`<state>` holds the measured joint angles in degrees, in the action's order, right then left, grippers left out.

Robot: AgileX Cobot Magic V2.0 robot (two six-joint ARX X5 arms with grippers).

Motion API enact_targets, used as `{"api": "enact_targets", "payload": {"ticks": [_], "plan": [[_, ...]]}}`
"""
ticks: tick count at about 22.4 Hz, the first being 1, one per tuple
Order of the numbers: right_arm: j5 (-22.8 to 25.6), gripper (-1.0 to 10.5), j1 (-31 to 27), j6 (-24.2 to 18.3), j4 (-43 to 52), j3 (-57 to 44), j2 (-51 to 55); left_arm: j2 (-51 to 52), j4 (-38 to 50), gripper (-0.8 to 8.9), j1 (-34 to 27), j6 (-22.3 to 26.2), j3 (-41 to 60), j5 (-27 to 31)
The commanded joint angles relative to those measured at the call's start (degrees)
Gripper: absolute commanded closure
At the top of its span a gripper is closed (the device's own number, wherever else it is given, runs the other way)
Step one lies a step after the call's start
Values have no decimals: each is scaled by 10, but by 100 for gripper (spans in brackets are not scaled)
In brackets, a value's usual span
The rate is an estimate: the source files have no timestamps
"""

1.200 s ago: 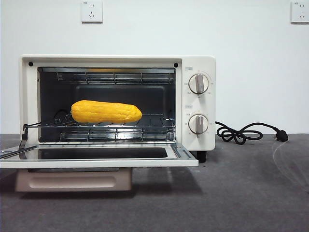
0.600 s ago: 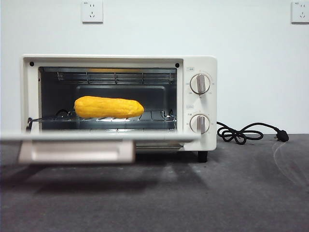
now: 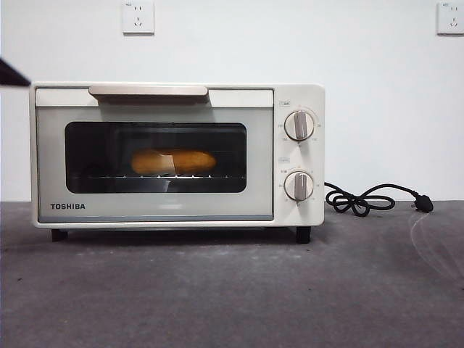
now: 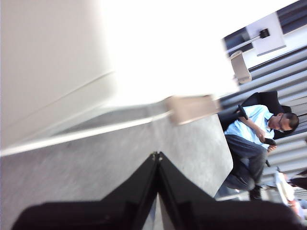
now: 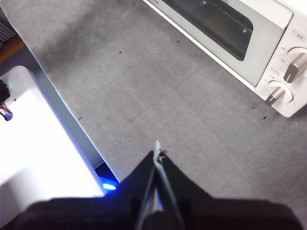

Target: Take the corn from the table,put the corn in the oven

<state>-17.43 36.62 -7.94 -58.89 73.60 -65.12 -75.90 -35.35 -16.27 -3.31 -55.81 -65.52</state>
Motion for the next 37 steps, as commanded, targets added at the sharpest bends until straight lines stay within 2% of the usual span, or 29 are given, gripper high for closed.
{"api": "enact_targets", "payload": {"ticks": [1, 5, 13, 18, 21, 28, 37], "plan": [[-1, 956, 0, 5, 10, 2, -1, 39, -7, 821, 6, -14, 0, -3], [-1, 955, 0, 12, 27, 2, -1, 101, -40, 821, 23, -10, 0, 31], [26, 956, 0, 28, 63, 2, -1, 238, -108, 821, 66, -3, 0, 148], [64, 955, 0, 51, 79, 2, -2, 321, -141, 821, 87, -12, 0, 264], [68, 955, 0, 63, 88, 2, -3, 362, -149, 821, 94, -26, 0, 319], [68, 951, 0, 63, 92, 2, -3, 410, -149, 820, 95, -38, 0, 340], [75, 947, 0, 75, 93, 2, -3, 393, -159, 818, 95, -51, 0, 340]]}}
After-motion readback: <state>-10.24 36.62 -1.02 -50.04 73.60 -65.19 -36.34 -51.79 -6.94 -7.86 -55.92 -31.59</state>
